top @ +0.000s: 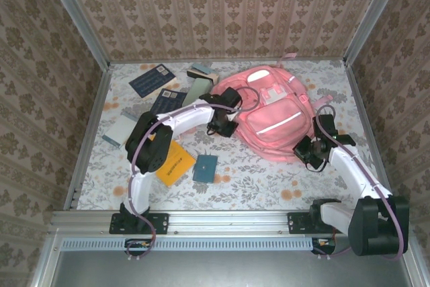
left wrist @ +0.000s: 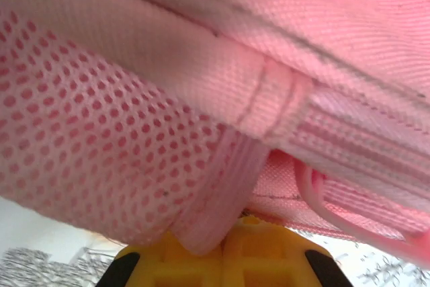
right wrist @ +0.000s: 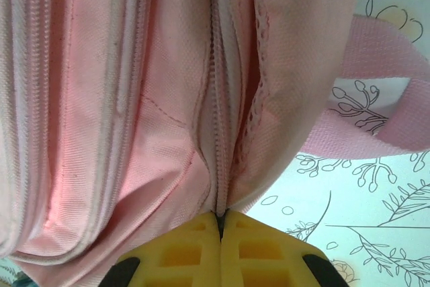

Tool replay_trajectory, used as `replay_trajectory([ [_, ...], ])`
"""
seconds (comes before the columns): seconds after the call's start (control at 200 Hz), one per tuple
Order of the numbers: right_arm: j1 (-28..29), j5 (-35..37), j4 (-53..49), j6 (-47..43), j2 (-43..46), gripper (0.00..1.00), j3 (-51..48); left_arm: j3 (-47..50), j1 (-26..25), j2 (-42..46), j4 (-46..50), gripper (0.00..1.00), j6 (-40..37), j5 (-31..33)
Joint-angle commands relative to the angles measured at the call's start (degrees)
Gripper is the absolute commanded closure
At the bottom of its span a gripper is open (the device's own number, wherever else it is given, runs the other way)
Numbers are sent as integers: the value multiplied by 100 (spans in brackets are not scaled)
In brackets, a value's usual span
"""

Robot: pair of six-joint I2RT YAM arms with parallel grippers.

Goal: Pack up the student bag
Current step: Unzip the student bag at the center of the table.

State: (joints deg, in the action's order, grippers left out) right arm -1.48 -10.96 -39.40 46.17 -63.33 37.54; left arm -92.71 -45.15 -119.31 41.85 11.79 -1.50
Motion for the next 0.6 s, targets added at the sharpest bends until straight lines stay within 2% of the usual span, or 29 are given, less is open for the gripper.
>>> replay_trajectory([
  [0.0, -113, 326, -272, -160, 107, 100, 17, -502, 242, -321, 361, 100, -334, 537],
  [0.125, -107, 144, -172, -204, 67, 100, 16, -833, 177, -488, 446, 100, -501, 294],
  [0.305, -99, -227, 78, -175, 14, 100, -23, -707, -10, -459, 437, 100, -551, 194],
  [0.38, -85, -322, 125, -188, 55, 93, 14, -577, -55, -391, 441, 100, -474, 176],
  [0.415, -81, -336, 116, -205, 81, 89, 53, -496, -70, -315, 418, 94, -429, 152],
  [0.455, -72, -345, 80, -235, 124, 81, 106, -386, -82, -206, 388, 74, -370, 120],
  [0.49, -55, -347, 48, -272, 172, 72, 175, -290, -103, -100, 354, 65, -317, 97],
  [0.535, -43, -341, -10, -316, 251, 63, 253, -175, -117, 61, 334, 57, -247, 61],
  [0.595, -21, -287, -96, -380, 356, 59, 364, -65, -154, 264, 322, 53, -166, 36],
])
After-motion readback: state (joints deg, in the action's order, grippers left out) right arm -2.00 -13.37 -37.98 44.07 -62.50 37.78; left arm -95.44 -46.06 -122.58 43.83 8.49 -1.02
